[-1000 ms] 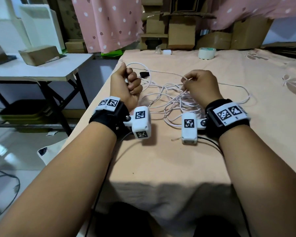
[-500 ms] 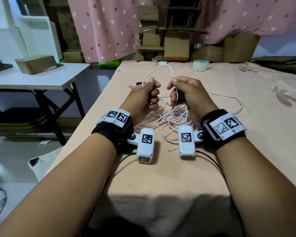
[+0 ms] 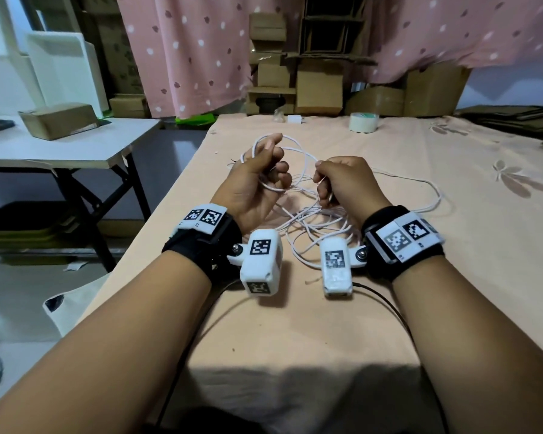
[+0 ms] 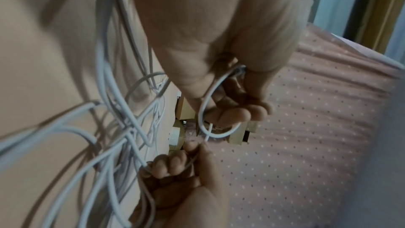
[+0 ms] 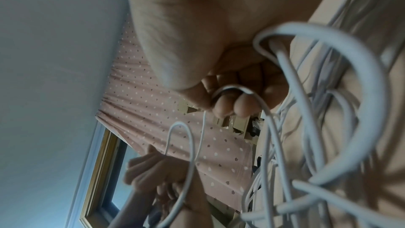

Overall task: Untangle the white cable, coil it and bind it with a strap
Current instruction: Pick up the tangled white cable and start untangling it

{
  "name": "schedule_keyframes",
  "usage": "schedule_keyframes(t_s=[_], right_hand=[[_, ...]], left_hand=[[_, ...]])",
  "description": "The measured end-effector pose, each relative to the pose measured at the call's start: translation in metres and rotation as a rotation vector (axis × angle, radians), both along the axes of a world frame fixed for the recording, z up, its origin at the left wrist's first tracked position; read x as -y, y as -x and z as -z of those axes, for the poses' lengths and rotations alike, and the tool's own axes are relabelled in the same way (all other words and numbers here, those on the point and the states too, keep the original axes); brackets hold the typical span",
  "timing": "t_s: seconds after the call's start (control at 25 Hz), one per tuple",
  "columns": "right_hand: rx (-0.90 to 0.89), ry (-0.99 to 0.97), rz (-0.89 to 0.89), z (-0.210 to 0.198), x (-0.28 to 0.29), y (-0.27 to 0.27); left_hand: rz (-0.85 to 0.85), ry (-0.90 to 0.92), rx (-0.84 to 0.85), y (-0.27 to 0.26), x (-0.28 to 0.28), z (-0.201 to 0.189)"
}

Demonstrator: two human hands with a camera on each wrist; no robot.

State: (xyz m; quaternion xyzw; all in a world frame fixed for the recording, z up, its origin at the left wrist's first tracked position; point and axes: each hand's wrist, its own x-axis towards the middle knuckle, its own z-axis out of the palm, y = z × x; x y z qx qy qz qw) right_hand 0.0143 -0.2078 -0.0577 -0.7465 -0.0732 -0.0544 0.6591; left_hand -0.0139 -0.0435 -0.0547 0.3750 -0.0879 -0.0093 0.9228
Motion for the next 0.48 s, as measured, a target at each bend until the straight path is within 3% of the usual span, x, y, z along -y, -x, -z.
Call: schedule_keyframes(t_s=[0.24, 0.48], right_hand=[[0.009, -0.068, 0.011, -0.001, 0.0, 0.0], [0.101, -0.169, -0.007, -0.005, 0.0, 0.001]], left_hand=[[0.109, -0.005, -0.08, -0.001, -0.008, 0.0], [0.057, -0.106, -0.139, 0.002, 0.004, 0.003]])
